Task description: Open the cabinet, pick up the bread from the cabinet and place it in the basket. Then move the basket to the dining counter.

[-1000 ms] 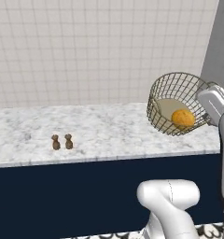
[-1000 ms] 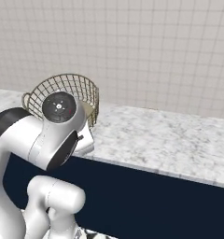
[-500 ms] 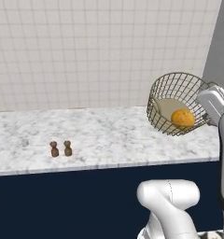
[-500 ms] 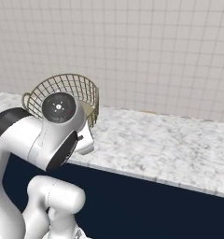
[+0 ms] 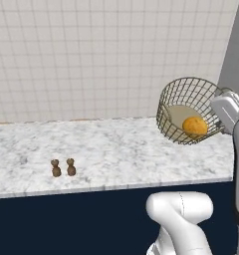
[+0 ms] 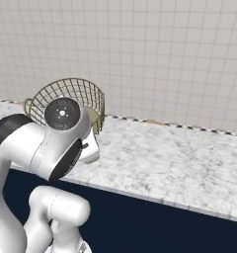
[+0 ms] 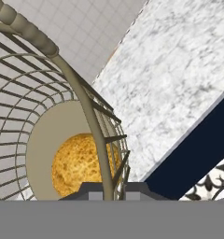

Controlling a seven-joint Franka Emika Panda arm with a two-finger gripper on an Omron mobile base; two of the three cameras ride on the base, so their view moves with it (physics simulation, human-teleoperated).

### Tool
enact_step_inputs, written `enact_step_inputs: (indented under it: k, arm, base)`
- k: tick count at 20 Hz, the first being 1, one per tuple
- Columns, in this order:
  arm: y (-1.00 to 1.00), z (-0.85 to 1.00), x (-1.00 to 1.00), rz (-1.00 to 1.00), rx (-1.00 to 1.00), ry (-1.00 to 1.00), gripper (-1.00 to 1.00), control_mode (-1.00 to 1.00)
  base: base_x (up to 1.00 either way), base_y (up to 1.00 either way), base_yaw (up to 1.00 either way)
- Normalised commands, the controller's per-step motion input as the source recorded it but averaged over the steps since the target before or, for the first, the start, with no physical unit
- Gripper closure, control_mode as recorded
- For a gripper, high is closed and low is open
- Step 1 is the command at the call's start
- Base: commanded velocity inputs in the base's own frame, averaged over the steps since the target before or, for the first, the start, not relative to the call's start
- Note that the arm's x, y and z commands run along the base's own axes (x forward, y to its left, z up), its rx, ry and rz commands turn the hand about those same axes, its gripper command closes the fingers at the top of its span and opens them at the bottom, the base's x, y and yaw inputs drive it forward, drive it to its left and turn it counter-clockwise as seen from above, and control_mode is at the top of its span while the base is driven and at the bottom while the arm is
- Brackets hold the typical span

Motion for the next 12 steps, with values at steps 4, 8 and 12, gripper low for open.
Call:
enact_step_inputs:
  k: [4, 8, 12]
  arm:
    - [-0.18, -0.2, 0.5, 0.01, 0.01, 0.0, 1.0, -1.0]
    - [-0.52, -0.54, 1.0, 0.05, 0.06, 0.01, 1.0, -1.0]
    - [-0.39, -0.67, 1.0, 0.05, 0.02, 0.0, 1.0, -1.0]
  base:
    - [0.31, -0.06, 0.0]
    - [0.0, 0.0, 0.0]
    - [0.0, 0.0, 0.0]
